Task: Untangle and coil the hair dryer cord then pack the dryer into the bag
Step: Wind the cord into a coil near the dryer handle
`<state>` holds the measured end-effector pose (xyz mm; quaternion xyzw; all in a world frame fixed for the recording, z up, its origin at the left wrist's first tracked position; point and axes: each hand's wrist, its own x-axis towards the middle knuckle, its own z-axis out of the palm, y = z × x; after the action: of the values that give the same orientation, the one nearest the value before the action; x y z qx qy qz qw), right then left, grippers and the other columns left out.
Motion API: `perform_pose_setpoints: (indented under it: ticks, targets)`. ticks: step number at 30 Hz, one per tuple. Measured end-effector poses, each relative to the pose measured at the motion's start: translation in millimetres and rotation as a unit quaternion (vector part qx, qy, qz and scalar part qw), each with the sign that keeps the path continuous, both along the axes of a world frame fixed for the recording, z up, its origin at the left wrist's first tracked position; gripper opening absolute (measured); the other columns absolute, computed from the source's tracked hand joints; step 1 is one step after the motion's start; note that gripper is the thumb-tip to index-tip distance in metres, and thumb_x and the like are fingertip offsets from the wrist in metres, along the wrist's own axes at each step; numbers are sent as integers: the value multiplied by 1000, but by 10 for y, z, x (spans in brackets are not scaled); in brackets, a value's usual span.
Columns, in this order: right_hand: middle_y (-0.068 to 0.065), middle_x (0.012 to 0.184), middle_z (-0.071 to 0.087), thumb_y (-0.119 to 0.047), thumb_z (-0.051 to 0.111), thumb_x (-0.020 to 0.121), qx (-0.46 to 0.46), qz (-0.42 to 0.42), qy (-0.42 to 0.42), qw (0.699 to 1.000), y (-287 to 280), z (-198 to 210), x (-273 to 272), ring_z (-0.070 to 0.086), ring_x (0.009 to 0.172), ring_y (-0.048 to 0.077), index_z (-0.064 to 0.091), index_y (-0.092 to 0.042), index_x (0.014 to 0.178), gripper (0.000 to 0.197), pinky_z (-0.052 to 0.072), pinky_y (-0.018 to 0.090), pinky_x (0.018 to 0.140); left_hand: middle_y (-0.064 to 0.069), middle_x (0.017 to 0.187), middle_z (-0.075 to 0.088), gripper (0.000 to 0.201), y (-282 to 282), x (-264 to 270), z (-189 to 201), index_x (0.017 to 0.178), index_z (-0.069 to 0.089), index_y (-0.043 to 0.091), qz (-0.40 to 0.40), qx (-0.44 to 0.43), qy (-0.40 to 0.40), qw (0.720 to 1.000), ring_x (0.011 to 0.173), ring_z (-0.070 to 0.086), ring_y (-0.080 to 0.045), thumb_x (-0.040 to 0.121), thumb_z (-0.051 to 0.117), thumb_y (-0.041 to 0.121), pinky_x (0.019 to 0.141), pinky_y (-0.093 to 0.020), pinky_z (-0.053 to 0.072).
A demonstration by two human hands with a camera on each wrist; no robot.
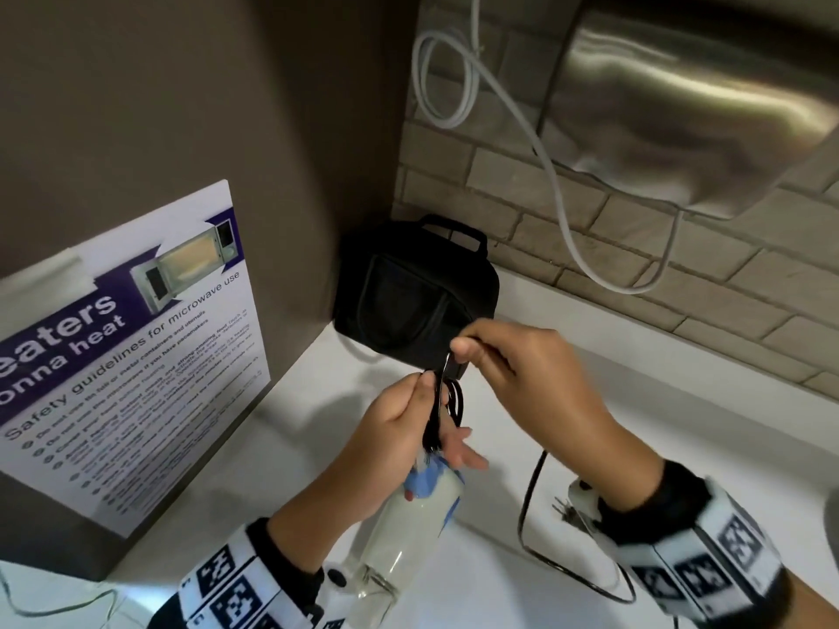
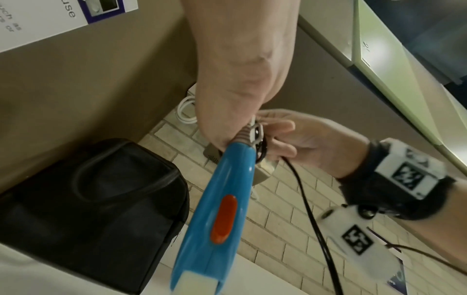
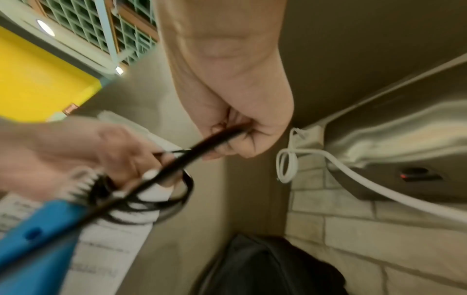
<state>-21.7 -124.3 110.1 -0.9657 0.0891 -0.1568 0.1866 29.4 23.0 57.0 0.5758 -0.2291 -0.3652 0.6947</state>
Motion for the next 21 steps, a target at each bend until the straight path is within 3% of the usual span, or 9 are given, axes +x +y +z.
perform_pose_setpoints:
  ticks: [2, 4, 6, 9, 11, 13, 15, 18, 21]
  targets:
    - [-19, 64, 59, -37, 52, 95, 33, 18, 9, 999, -147, -166, 117, 56, 62, 0, 64, -26, 81, 22, 46, 25, 61, -1, 44, 49, 36, 22, 2, -34, 87, 45, 7, -22, -14, -20, 999, 54, 67, -27, 103, 24, 31, 91, -43, 54]
    - [-13, 60, 57, -32, 50, 96, 80, 34, 25, 996, -180, -343, 164, 53, 58, 4, 61, -21, 75, 27, 46, 30, 61, 3, 44, 41, 38, 36, 3, -55, 87, 44, 6, -47, -24, -22, 998, 46, 60, -19, 102, 27, 37, 91, -41, 54]
    - [-12, 53, 50, -31, 47, 98, 243, 34, 74, 967, -141, -454, 154, 42, 50, 6, 56, -16, 70, 33, 38, 24, 52, 5, 46, 34, 37, 56, 20, -70, 84, 45, 9, -63, -35, -18, 997, 42, 53, -14, 97, 30, 40, 88, -34, 54]
    - [-13, 52, 51, -33, 43, 99, 510, 34, 147, 847, -88, -424, 110, 31, 45, 7, 59, -16, 71, 36, 26, 17, 43, 8, 48, 30, 34, 74, 72, -99, 82, 43, 10, -80, -37, -35, 996, 41, 46, -11, 95, 31, 39, 86, -32, 53]
    - [-10, 57, 57, -32, 42, 99, 600, 38, 170, 781, -142, -380, 91, 27, 42, 4, 61, -13, 76, 36, 21, 14, 40, 9, 48, 31, 36, 82, 98, -118, 80, 46, 14, -84, -32, -49, 995, 44, 46, -10, 96, 32, 43, 84, -46, 54]
    - [-1, 69, 61, -33, 44, 98, 663, 29, 198, 721, -206, -346, 74, 27, 40, 2, 62, -9, 84, 33, 20, 12, 38, 9, 48, 32, 35, 101, 124, -137, 73, 51, 28, -82, -27, -44, 995, 49, 50, -7, 95, 32, 45, 79, -64, 48]
    - [3, 72, 60, -34, 44, 97, 702, 28, 221, 676, -246, -324, 39, 27, 38, 0, 60, -8, 85, 32, 20, 11, 36, 8, 51, 32, 35, 116, 151, -154, 73, 50, 26, -90, -28, -17, 995, 55, 49, -11, 95, 33, 47, 67, -61, 46]
    - [-1, 59, 47, -36, 48, 93, 711, 23, 226, 666, -238, -275, 11, 23, 36, 0, 53, -13, 78, 28, 19, 12, 36, 6, 55, 33, 36, 103, 177, -164, 80, 46, 17, -144, -57, 44, 987, 55, 40, -13, 95, 37, 48, 60, -43, 37]
    - [-4, 51, 43, -38, 54, 89, 700, -14, 200, 685, -170, -299, 47, 20, 36, 2, 52, -15, 76, 27, 18, 13, 35, 8, 55, 33, 34, 75, 198, -166, 80, 50, 19, -148, -80, 65, 984, 53, 35, -10, 93, 41, 49, 67, -48, 32]
